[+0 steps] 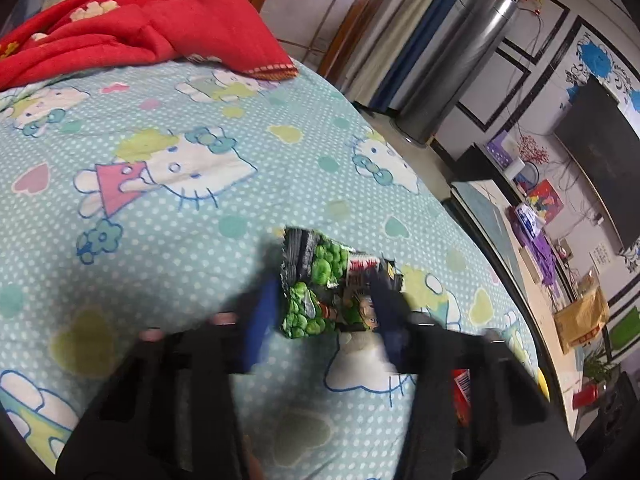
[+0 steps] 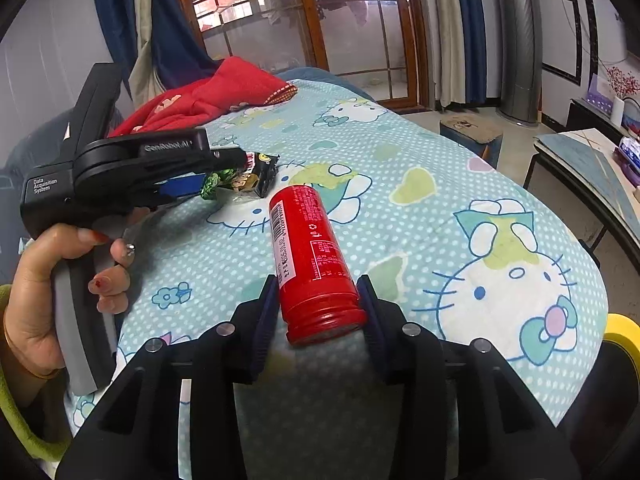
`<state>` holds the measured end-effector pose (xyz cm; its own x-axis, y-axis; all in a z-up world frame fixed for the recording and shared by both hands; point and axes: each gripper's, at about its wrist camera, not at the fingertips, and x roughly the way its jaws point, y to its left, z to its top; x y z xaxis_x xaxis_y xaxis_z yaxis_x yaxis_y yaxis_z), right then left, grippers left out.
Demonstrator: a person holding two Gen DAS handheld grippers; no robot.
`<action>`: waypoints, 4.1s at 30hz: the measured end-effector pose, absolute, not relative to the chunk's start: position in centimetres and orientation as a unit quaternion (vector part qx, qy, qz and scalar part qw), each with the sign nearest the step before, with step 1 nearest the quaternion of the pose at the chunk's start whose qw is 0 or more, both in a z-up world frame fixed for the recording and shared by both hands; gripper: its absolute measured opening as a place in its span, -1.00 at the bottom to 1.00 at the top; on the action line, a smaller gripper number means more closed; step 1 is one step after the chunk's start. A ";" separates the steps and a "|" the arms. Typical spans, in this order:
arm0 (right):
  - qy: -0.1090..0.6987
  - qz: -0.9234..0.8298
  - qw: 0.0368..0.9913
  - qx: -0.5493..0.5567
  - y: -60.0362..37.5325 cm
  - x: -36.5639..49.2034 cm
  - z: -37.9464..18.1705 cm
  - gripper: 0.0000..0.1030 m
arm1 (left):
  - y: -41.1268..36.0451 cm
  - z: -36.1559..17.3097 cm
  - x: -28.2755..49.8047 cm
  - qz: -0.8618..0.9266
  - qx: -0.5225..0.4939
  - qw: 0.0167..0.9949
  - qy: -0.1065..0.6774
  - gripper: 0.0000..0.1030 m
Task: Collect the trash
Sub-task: 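Grasp the green snack packet with the left gripper while the right gripper grasps the red can, then carry the green packet and red can over the yellow bin and release both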
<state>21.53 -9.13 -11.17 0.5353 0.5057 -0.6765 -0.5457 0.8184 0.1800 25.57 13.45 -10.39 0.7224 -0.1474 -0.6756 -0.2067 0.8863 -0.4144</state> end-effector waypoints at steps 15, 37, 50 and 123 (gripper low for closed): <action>0.375 0.305 0.875 -0.024 -10.5 19.5 -10.6 -0.33 | 12.5 -9.8 21.3 -0.009 -0.260 0.901 0.348 -0.94; 0.334 0.275 0.902 -0.003 -16.9 18.3 -7.0 -0.35 | 4.9 -5.5 16.3 -0.065 -0.163 0.935 0.307 -0.95; 0.318 0.238 0.918 0.011 -21.1 17.9 -5.3 -0.35 | 1.1 -4.0 15.4 -0.107 -0.133 0.940 0.294 -0.95; 0.386 0.096 0.911 0.112 -36.9 15.2 -9.7 -0.35 | -17.1 -7.3 12.2 -0.277 0.053 0.901 0.329 -0.94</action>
